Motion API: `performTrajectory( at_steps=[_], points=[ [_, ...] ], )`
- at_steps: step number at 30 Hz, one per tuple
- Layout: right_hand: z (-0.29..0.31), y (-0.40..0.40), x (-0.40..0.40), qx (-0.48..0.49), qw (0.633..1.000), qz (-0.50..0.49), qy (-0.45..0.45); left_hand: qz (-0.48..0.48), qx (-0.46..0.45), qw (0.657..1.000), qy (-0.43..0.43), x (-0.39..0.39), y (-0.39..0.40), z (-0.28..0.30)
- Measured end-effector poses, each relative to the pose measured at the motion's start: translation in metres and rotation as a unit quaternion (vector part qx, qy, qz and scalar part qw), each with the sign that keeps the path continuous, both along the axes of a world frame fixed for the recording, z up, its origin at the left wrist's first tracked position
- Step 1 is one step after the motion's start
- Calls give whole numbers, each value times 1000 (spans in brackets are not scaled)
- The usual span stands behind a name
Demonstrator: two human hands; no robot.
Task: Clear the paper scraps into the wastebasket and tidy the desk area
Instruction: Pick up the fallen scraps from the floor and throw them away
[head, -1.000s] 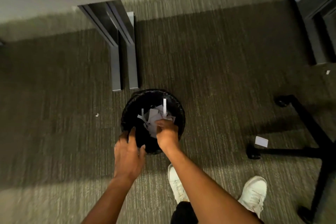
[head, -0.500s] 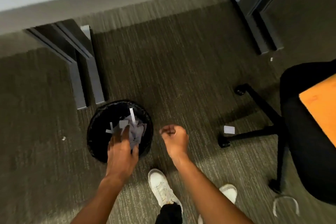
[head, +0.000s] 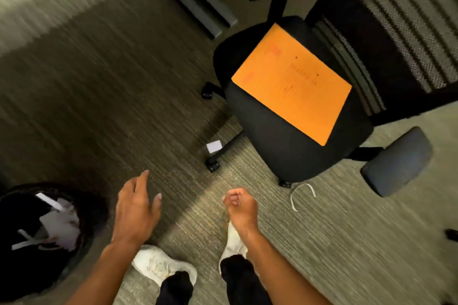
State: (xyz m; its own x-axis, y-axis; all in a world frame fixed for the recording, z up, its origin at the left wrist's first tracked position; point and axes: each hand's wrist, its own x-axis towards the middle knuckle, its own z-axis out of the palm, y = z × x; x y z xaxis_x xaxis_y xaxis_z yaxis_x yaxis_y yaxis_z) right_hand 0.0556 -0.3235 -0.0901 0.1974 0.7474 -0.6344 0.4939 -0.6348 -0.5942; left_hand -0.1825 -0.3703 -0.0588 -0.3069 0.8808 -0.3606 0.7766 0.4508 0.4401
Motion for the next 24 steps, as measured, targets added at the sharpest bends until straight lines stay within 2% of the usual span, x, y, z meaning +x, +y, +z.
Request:
performTrajectory(
  at_steps=[9, 14, 19, 24],
  points=[
    [-58, -7, 154, -24, 994, -71, -84, -60, -26, 997, -43, 87, 61, -23],
    [-101, -3, 200, -7, 989, -88, -115, -120, -44, 992, -23, 102, 84, -73],
    [-154, 4, 228, -35, 986, -111, -118, -142, -67, 988, -13, 108, 104, -136],
    [-217, 10, 240, -37, 978, -52, -200, -141, -84, 986, -13, 99, 118, -210]
  ],
)
